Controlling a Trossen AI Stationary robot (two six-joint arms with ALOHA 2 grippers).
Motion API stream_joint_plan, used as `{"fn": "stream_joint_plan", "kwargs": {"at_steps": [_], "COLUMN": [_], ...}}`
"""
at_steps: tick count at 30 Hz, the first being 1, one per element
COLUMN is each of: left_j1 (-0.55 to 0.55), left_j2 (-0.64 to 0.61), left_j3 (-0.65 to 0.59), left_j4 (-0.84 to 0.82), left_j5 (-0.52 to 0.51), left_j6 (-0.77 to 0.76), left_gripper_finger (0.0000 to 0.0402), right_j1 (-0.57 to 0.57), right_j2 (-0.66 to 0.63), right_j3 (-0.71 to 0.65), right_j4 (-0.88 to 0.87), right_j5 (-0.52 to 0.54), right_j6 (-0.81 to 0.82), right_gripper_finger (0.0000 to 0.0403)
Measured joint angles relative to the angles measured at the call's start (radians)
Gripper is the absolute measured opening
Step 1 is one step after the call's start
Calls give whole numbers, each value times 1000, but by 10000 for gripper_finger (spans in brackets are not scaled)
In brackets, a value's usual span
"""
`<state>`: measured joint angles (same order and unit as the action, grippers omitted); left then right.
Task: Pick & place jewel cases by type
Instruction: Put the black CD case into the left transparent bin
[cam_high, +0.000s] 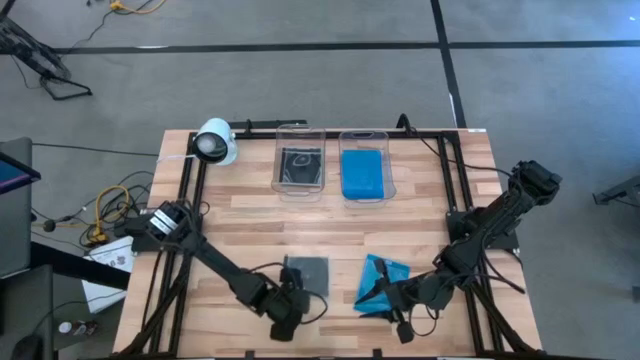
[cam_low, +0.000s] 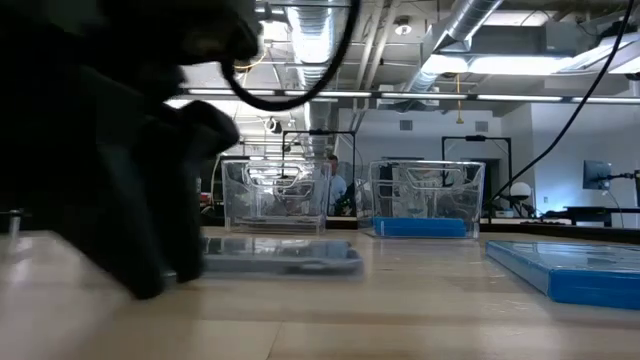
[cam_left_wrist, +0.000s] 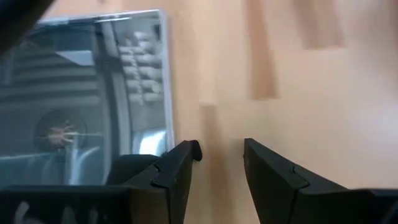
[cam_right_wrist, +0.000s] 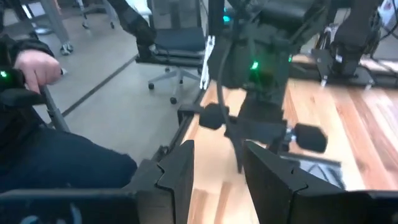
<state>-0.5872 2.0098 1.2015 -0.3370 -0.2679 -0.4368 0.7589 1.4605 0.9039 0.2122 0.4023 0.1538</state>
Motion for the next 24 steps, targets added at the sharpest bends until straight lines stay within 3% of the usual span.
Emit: {"fn": "stream_joint_plan", "kwargs": {"at_steps": [6, 13, 19, 24], "left_j1": [26, -15, -57, -6], "left_j2": [-26, -156, -257, -343], "left_j3": [-5, -5, -6, -97], "left_j4": [-17, -114, -357, -421], "left_j5": [-31, -186, -356, -364], "left_j6": [58, 74, -61, -183], "left_gripper_finger": [137, 137, 137, 137], "right_j1": [-2, -87, -202, -266], "right_j2": [39, 179, 254, 282], "right_j3": [1, 0, 0, 2], "right_j4": [-96, -107, -123, -139], "right_j5": [93, 104, 45, 10], "right_j6": [64, 61, 65, 83], "right_gripper_finger": [127, 127, 127, 127]}}
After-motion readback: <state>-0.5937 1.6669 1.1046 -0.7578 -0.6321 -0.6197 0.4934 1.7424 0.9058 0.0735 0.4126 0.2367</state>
